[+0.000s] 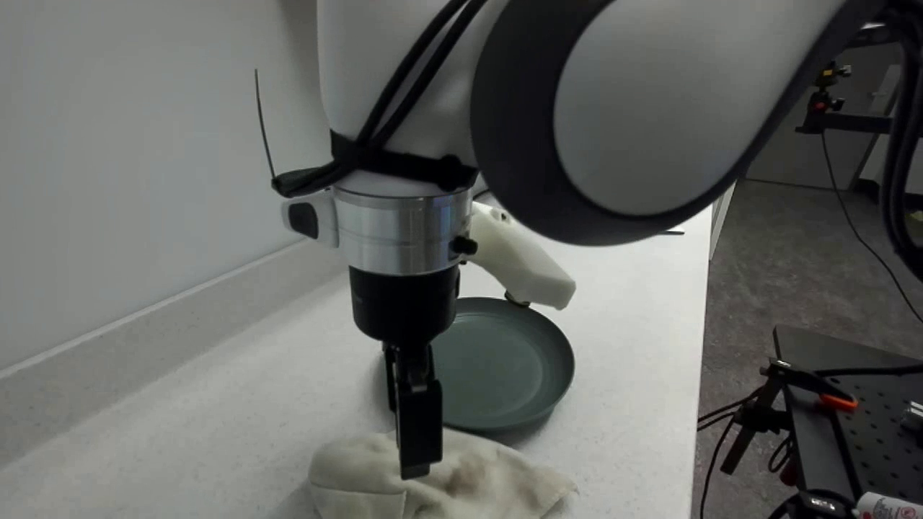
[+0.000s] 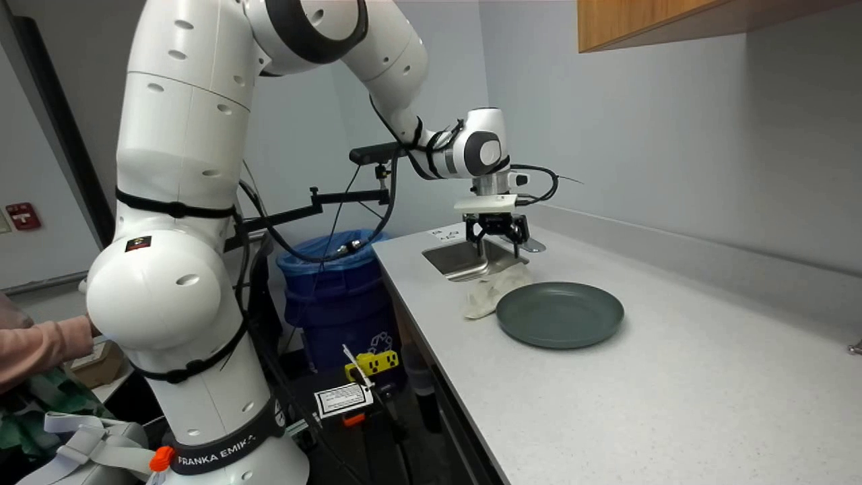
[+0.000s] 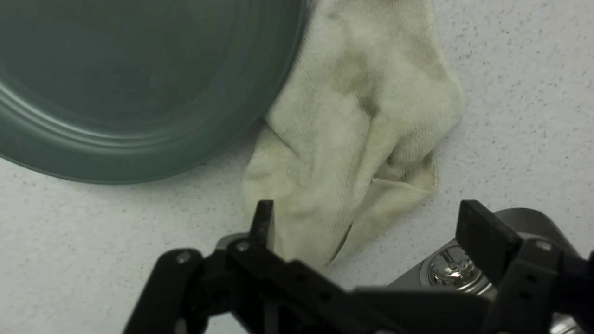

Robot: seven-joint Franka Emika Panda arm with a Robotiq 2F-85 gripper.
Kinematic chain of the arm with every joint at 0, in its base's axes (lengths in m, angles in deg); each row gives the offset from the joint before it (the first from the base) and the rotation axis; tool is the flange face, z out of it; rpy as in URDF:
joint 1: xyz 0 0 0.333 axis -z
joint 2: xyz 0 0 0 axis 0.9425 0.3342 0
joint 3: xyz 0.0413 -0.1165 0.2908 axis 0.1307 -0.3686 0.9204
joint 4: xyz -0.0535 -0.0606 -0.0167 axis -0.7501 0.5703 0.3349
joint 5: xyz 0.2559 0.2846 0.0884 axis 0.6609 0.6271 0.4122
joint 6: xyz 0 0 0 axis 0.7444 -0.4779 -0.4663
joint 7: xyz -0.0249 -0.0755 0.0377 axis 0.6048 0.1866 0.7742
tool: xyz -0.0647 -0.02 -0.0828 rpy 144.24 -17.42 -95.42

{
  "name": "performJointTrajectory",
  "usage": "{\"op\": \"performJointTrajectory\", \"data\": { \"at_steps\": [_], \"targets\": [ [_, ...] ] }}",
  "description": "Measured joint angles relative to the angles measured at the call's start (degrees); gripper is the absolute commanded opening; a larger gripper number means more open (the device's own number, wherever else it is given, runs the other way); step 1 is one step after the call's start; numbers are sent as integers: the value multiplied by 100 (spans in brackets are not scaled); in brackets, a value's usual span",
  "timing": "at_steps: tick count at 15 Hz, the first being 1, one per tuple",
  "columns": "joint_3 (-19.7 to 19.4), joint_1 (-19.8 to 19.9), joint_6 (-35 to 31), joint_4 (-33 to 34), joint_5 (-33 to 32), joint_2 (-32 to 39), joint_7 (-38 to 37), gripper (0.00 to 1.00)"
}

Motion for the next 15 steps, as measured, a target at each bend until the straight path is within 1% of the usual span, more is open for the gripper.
{"op": "performJointTrajectory", "data": {
  "at_steps": [4,8,9,10,13,15],
  "targets": [
    [-7,-17,-331,97,-16,459,-5,100],
    [-30,-49,-396,188,-43,805,-16,100],
    [-32,-53,-397,228,-43,870,-18,93],
    [-38,-56,-397,264,-43,924,-21,74],
    [-65,-60,-397,379,-43,1025,-47,49],
    [-97,-59,-408,436,-43,1032,-86,35]
  ]
}}
